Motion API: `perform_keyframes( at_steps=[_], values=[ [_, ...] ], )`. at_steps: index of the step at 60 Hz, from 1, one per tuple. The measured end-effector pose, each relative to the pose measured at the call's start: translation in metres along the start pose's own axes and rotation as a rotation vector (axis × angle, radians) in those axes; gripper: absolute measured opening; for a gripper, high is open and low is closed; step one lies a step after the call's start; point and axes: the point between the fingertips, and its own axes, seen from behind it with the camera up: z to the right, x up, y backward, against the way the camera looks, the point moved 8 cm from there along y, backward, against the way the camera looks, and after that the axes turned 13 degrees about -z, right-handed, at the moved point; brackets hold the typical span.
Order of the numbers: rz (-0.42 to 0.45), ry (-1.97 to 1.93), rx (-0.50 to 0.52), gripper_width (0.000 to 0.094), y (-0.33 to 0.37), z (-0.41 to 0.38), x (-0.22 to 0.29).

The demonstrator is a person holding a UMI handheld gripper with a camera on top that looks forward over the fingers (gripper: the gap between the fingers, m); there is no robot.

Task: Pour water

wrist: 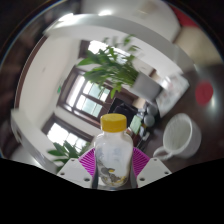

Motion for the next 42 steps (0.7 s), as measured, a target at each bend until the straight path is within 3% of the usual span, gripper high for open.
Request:
perform_keyframes(
  at_steps=[6, 13, 20, 27, 33, 42],
  values=[
    [-0.008, 0.354, -0.163, 0.0445, 0.011, -0.015, 0.026],
    [0.050, 0.700, -0.345, 0.0458, 0.024, -0.016, 0.079],
    [0.141, 0.922, -0.560, 0.0456, 0.048, -0.011, 0.119],
    [0.147, 1.008, -0.729, 0.0457, 0.066, 0.017, 0.158],
    [0.125, 0.992, -0.787, 0.0456, 0.070, 0.061, 0.178],
    [0.119, 0.898, -0.763, 0.0455, 0.070, 0.128, 0.186]
  ],
)
